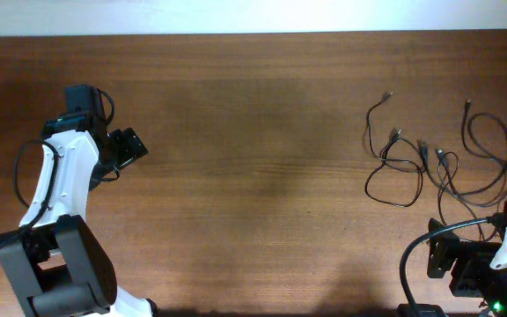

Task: Untangle cables

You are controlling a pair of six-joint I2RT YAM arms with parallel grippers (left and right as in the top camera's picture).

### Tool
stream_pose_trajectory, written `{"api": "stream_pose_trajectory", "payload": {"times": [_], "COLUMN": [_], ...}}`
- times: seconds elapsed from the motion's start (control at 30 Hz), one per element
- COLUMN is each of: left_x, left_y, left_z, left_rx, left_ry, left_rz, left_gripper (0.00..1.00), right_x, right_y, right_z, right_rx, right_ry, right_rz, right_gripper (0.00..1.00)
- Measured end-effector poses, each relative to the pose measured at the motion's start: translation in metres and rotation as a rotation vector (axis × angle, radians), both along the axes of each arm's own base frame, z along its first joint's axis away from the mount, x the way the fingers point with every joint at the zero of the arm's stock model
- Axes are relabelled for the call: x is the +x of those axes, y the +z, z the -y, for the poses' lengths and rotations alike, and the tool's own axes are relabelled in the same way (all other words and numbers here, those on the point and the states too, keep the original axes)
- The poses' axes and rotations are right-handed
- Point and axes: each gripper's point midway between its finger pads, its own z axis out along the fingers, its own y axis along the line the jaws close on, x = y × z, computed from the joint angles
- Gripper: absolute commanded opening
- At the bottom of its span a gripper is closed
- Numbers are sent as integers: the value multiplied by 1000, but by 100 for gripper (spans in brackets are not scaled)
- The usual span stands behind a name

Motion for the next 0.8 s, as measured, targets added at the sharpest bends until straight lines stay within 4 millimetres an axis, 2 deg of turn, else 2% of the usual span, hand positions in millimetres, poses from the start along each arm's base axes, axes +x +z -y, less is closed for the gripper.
{"api": "stream_pose_trajectory", "payload": {"times": [0.33, 0.4, 0.47, 0.53, 0.6, 0.63, 0.73, 0.8], "left_x": [0, 0, -3, -16, -30, -36, -39, -52], "left_y": [4, 24, 65, 130, 168, 181, 186, 168], "left_z": [0, 0, 0, 3, 6, 7, 8, 11], "left_rx": [3, 17, 47, 93, 123, 132, 136, 113], "left_ry": [0, 0, 1, 2, 3, 3, 3, 3], "left_rz": [9, 67, 185, 375, 493, 534, 548, 453], "left_gripper": [99, 99, 99, 99, 99, 99, 99, 99], "right_x": [0, 0, 0, 0, 0, 0, 0, 0], "right_y": [0, 0, 0, 0, 0, 0, 0, 0], "right_z": [0, 0, 0, 0, 0, 0, 0, 0], "right_rx": [0, 0, 0, 0, 0, 0, 0, 0], "right_ry": [0, 0, 0, 0, 0, 0, 0, 0], "right_rz": [0, -1, 0, 0, -1, 0, 0, -1], "right_gripper": [99, 98, 99, 99, 99, 98, 99, 99]}}
